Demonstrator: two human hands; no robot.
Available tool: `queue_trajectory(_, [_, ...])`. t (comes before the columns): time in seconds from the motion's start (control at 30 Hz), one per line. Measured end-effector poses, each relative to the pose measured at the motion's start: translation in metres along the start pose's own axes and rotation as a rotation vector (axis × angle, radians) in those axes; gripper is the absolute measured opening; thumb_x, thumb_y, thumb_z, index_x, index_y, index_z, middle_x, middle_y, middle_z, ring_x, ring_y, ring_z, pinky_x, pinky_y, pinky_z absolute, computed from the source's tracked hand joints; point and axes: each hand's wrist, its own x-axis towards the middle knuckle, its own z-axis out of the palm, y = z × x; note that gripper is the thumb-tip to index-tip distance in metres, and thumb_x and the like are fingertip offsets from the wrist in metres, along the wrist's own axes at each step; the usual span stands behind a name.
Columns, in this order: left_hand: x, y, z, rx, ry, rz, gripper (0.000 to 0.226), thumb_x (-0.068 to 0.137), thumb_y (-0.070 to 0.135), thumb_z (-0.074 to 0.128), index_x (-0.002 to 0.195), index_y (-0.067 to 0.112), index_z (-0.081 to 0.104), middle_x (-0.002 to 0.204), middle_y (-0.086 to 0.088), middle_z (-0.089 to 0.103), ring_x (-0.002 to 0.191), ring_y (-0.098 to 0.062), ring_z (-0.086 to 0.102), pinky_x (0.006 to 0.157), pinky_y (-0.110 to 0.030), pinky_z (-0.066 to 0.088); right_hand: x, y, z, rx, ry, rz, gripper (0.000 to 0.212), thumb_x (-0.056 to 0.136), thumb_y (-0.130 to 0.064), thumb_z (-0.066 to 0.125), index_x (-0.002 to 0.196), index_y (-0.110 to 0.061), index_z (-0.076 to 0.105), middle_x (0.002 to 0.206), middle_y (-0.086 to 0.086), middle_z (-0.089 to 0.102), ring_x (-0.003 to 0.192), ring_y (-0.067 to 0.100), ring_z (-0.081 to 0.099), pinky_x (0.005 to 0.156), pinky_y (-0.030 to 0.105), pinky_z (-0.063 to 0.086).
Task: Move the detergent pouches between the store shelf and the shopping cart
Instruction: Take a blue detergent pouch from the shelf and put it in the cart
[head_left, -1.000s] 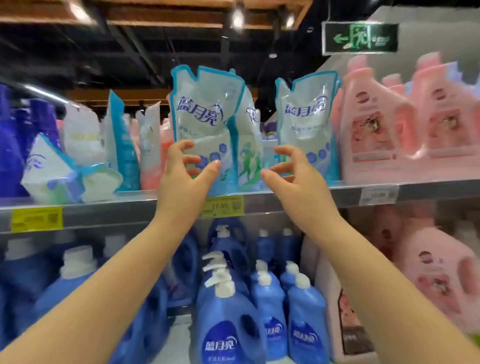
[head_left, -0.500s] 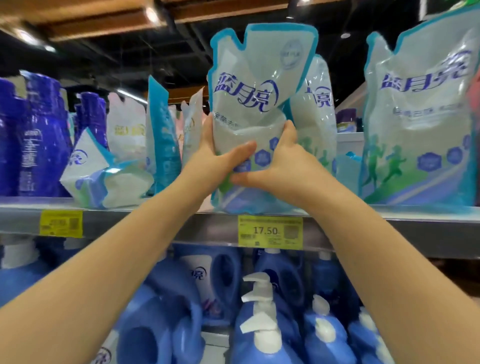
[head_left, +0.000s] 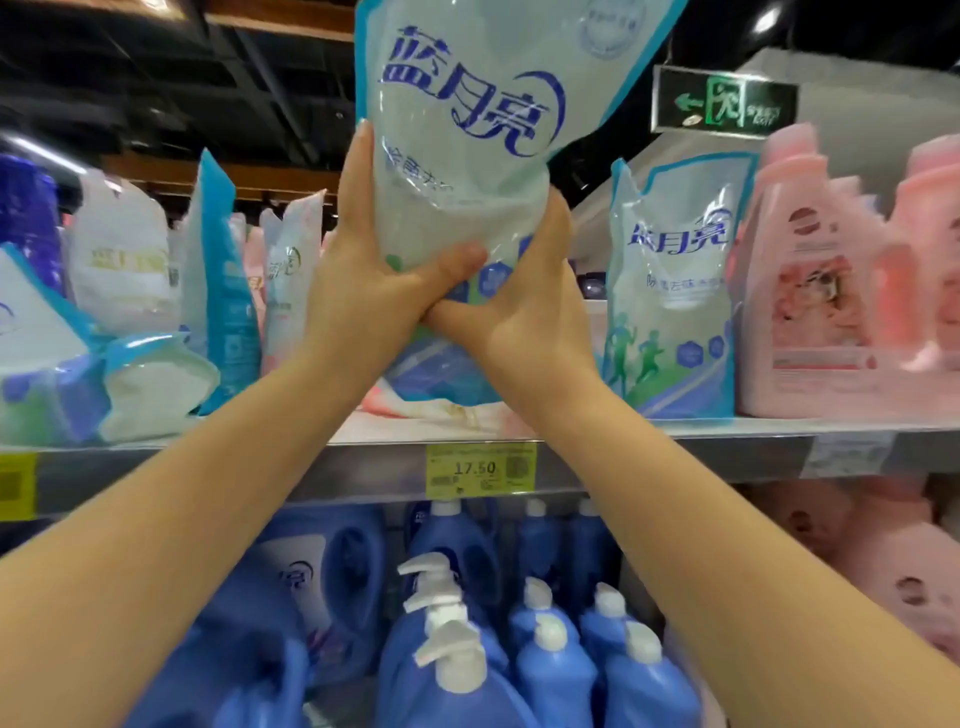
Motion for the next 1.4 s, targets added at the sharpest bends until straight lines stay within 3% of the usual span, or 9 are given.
queue_trajectory(0.17, [-0.004,0.025,0.004,-0.158,-0.017,0.027,0.105,0.065,0.039,0.074,0.149,0.021,0.013,0.131,0.023,0.044,0.123,0.004,0.046,0.103,-0.032,0.044,-0.013,-0.030,-0.025,-0.135,0.052,-0.004,0.099,0.062,-0.019,0.081,0.141,-0.024,0.023,0.127,-0.006,0.055,0.109,0.012,0.057,0.089,0.029,0.049])
queue_trajectory(0.37, [-0.042,0.059,0.021,-0.240,-0.049,-0.050,0.108,0.058,0.041,0.075,0.147,0.030,0.016,0.129,0.027,0.044,0.115,0.014,0.046,0.100,-0.018,0.041,-0.052,-0.050,-0.061,-0.268,0.084,0.051,0.100,0.062,-0.023,0.082,0.143,-0.018,0.023,0.131,-0.002,0.054,0.116,0.015,0.055,0.095,0.036,0.047])
queue_trajectory(0.5, [-0.066,0.090,0.038,-0.262,-0.083,-0.093,0.107,0.057,0.048,0.071,0.147,0.033,0.016,0.136,0.016,0.046,0.121,0.001,0.048,0.104,-0.031,0.042,-0.078,-0.068,-0.094,-0.295,0.098,0.097,0.098,0.064,-0.022,0.082,0.143,-0.017,0.025,0.129,-0.006,0.055,0.115,0.012,0.056,0.095,0.033,0.047])
queue_trajectory(0.63, [-0.096,0.137,0.063,-0.296,-0.129,-0.110,0.103,0.060,0.038,0.073,0.147,0.033,0.017,0.125,0.024,0.046,0.101,0.020,0.048,0.088,0.000,0.036,-0.112,-0.094,-0.144,-0.338,0.143,0.112,0.089,0.062,-0.016,0.083,0.132,-0.024,0.029,0.122,-0.008,0.056,0.109,0.007,0.057,0.091,0.019,0.047])
queue_trajectory(0.77, [-0.138,0.194,0.097,-0.390,-0.165,-0.150,0.098,0.062,0.037,0.072,0.144,0.039,0.017,0.113,0.046,0.038,0.100,0.029,0.042,0.079,0.006,0.031,-0.155,-0.128,-0.209,-0.408,0.147,0.209,0.089,0.064,-0.018,0.081,0.130,-0.038,0.024,0.121,-0.013,0.055,0.104,0.003,0.057,0.084,0.016,0.047])
queue_trajectory(0.83, [-0.159,0.226,0.116,-0.447,-0.206,-0.177,0.099,0.064,0.036,0.074,0.144,0.040,0.016,0.117,0.041,0.042,0.099,0.025,0.045,0.076,0.007,0.033,-0.177,-0.143,-0.244,-0.460,0.157,0.256,0.086,0.064,-0.020,0.081,0.127,-0.039,0.025,0.122,-0.012,0.054,0.105,0.005,0.057,0.084,0.021,0.049])
queue_trajectory(0.9, [-0.183,0.257,0.137,-0.497,-0.252,-0.234,0.103,0.064,0.037,0.076,0.146,0.038,0.015,0.127,0.026,0.046,0.102,0.013,0.051,0.079,0.005,0.035,-0.200,-0.160,-0.279,-0.510,0.174,0.312,0.090,0.064,-0.022,0.081,0.133,-0.032,0.024,0.125,-0.009,0.055,0.106,0.008,0.057,0.083,0.020,0.051])
queue_trajectory(1.07, [-0.233,0.323,0.196,-0.628,-0.384,-0.294,0.109,0.054,0.050,0.075,0.146,0.038,0.018,0.126,0.018,0.052,0.111,0.001,0.054,0.089,-0.011,0.043,-0.248,-0.179,-0.364,-0.638,0.290,0.405,0.096,0.053,-0.029,0.079,0.135,-0.023,0.029,0.121,-0.006,0.059,0.108,0.014,0.060,0.087,0.037,0.053])
queue_trajectory(1.4, [-0.312,0.372,0.353,-0.858,-0.644,-0.359,0.108,0.056,0.052,0.073,0.147,0.032,0.018,0.137,0.015,0.047,0.123,-0.005,0.049,0.104,-0.035,0.042,-0.310,-0.142,-0.504,-0.832,0.469,0.625,0.101,0.058,-0.025,0.084,0.141,-0.020,0.026,0.120,-0.009,0.058,0.107,0.010,0.059,0.087,0.024,0.049])
